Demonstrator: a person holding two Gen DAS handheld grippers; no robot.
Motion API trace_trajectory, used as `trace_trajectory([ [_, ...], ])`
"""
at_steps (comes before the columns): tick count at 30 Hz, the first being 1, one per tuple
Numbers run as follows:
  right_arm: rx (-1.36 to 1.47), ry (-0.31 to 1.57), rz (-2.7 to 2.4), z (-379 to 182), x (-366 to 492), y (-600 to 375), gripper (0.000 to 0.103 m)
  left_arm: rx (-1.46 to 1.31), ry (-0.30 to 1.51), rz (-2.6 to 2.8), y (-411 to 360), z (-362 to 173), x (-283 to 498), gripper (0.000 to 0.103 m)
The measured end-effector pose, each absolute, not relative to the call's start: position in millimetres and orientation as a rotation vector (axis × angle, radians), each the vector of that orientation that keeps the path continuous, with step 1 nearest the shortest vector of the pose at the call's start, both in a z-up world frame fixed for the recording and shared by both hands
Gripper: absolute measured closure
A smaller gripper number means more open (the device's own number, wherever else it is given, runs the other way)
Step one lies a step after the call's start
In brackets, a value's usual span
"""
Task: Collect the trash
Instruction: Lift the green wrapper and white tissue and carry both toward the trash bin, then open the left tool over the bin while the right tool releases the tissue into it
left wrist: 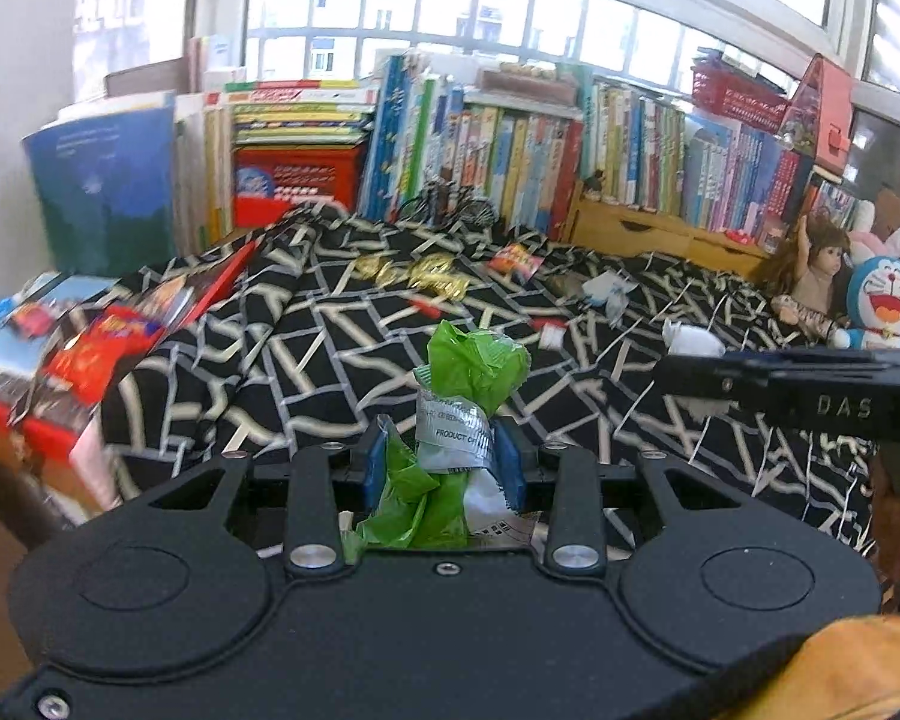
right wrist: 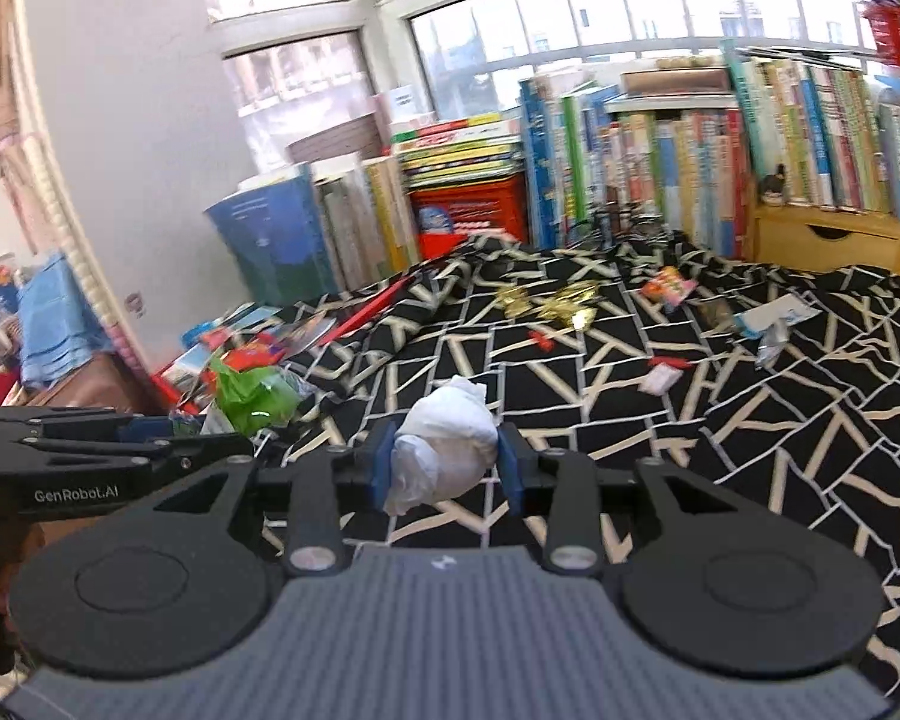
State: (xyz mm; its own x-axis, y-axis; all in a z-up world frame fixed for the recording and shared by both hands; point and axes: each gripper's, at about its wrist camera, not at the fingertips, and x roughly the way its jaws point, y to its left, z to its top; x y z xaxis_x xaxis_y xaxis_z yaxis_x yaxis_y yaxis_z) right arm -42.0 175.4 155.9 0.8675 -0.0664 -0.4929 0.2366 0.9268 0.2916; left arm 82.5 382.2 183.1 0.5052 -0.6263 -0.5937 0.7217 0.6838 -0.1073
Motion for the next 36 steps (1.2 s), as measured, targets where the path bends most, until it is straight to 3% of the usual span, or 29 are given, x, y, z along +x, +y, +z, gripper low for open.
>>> trace_trajectory([
  [25, 0.223, 0.701, 0.139, 103, -26, 300, 0.062, 0.246, 0.908, -0.611, 468, 71, 73, 0.068],
  [36, 0.233, 0.729, 0.129, 100, -15, 291, 0.061, 0.220, 0.906, -0.587, 460, 61, 94, 0.056],
])
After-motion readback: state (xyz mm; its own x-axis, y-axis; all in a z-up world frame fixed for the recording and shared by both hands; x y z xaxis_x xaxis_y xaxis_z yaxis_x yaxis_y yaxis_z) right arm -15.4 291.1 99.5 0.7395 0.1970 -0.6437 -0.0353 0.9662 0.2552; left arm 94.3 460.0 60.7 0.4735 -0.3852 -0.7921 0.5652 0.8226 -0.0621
